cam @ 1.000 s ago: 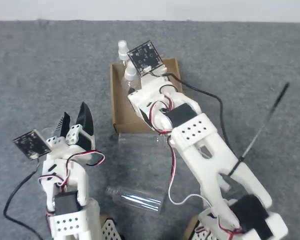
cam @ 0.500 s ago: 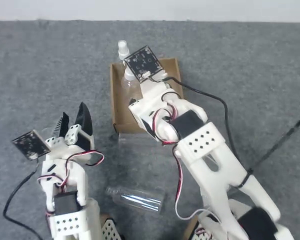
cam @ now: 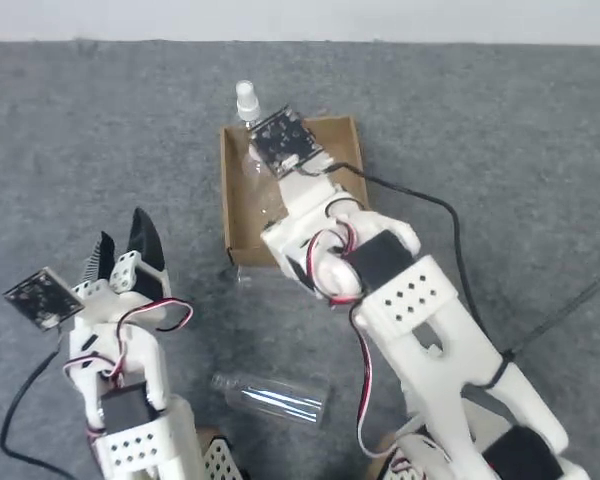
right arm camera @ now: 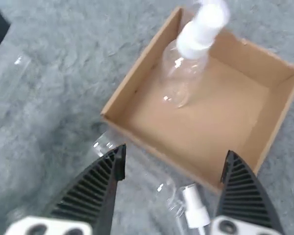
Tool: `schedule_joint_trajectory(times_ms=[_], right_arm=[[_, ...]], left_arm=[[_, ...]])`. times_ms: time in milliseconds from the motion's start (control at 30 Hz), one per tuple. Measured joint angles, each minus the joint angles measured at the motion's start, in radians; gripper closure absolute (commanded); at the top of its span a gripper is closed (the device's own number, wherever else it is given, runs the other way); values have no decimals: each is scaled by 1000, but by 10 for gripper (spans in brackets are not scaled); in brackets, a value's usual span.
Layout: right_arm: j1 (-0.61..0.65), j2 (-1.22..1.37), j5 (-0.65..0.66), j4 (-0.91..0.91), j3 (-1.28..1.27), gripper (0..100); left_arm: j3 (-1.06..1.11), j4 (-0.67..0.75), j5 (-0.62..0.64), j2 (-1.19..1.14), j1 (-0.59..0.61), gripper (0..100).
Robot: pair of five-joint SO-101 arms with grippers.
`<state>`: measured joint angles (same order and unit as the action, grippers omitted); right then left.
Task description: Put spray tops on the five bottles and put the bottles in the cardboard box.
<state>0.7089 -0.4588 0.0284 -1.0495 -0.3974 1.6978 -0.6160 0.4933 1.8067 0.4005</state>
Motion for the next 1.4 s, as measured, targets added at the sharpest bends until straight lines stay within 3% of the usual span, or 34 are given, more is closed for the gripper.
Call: schedule_joint_trajectory(times_ms=[433, 1100, 1400], right_arm=[[226, -32, 2, -172, 0, 742], [433, -32, 2, -503, 0, 740], [502, -40, 2, -535, -129, 739]], left_arm=[[0, 15, 0, 0, 166, 804], [0, 15, 0, 0, 207, 802], [0, 15, 0, 0, 209, 802]])
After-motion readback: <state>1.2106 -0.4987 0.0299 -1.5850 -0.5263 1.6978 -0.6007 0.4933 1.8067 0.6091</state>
